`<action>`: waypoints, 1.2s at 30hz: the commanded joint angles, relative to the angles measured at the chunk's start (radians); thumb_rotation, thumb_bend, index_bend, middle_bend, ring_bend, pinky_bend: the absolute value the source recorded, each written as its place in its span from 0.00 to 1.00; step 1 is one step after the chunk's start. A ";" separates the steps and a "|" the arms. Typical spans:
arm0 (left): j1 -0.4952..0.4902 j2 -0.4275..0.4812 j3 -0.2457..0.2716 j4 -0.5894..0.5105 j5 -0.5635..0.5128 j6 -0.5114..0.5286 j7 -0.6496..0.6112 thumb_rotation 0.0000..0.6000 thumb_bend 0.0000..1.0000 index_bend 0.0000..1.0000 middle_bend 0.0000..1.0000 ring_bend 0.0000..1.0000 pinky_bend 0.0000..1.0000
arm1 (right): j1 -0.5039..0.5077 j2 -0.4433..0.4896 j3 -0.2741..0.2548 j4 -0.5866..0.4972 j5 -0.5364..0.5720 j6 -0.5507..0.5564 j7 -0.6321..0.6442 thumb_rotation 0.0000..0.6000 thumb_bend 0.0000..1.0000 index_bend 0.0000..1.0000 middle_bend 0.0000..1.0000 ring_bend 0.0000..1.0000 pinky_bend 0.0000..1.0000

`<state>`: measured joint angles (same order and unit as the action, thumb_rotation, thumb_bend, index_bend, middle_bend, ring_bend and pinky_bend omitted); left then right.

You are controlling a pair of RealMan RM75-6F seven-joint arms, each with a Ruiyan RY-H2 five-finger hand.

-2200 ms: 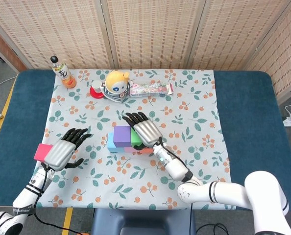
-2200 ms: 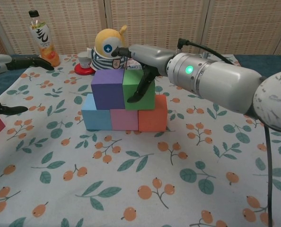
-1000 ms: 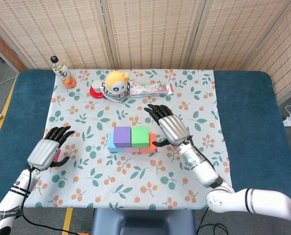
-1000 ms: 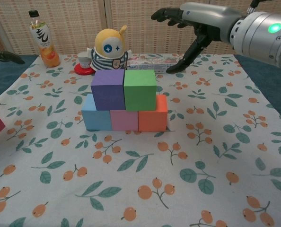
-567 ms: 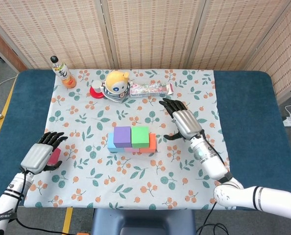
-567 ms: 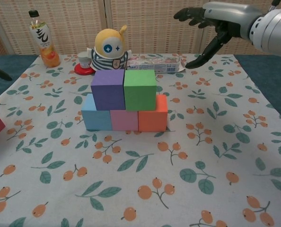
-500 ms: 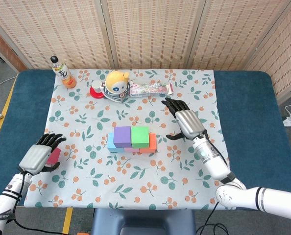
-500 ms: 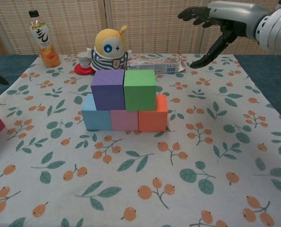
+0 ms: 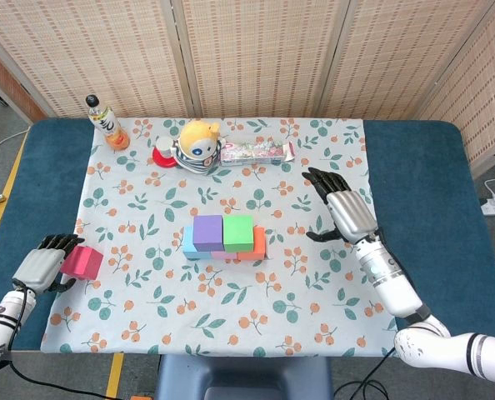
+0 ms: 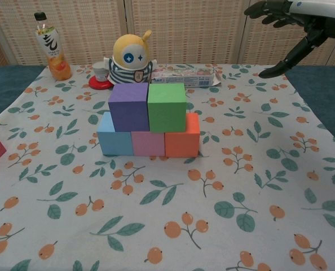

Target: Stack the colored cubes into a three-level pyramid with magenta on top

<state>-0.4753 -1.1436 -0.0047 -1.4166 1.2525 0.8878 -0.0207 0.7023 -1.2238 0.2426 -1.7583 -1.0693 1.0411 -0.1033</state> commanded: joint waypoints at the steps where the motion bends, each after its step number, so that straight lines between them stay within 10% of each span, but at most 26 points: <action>1: -0.012 -0.029 -0.006 0.033 -0.009 -0.027 -0.016 1.00 0.33 0.11 0.08 0.03 0.03 | -0.009 0.007 -0.002 -0.004 -0.009 0.005 0.008 1.00 0.00 0.00 0.00 0.00 0.00; 14: -0.004 -0.065 -0.065 0.057 -0.025 0.061 0.012 1.00 0.34 0.36 0.51 0.42 0.20 | -0.055 0.042 0.004 -0.011 -0.047 0.034 0.063 1.00 0.00 0.00 0.00 0.00 0.00; 25: -0.066 0.246 -0.212 -0.388 0.000 0.097 -0.054 1.00 0.34 0.37 0.54 0.49 0.39 | -0.110 0.087 0.020 0.010 -0.067 0.062 0.162 1.00 0.00 0.00 0.00 0.00 0.00; 36: -0.340 0.274 -0.313 -0.555 -0.365 -0.076 0.239 1.00 0.34 0.33 0.53 0.49 0.40 | -0.166 0.142 0.020 0.041 -0.093 0.069 0.262 1.00 0.00 0.00 0.00 0.00 0.00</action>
<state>-0.7319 -0.8725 -0.2873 -1.9369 0.9902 0.8628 0.1349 0.5385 -1.0844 0.2631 -1.7195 -1.1604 1.1112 0.1553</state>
